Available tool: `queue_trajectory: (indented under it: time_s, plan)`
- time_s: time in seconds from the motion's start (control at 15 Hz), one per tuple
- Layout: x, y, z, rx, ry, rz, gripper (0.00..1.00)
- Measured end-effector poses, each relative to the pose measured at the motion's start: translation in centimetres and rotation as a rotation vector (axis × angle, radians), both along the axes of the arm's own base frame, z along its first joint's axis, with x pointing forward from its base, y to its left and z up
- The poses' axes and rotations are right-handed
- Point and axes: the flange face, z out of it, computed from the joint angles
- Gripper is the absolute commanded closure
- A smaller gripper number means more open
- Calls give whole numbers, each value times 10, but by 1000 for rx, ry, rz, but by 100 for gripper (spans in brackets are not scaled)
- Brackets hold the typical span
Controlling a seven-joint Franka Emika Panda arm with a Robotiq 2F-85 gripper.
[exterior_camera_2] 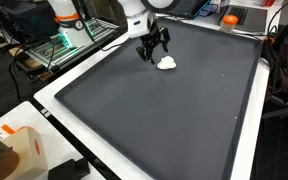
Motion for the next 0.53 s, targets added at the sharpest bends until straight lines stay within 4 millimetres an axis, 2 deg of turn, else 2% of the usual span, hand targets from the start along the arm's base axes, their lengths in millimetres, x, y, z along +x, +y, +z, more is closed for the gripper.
queue_trajectory:
  time_s: [0.13,0.27,0.53]
  plan:
    - [6,-1,-7,8,3,-8,26]
    - [12,-1,-13,19,5,-17,24]
    - [17,3,-24,38,19,-19,33]
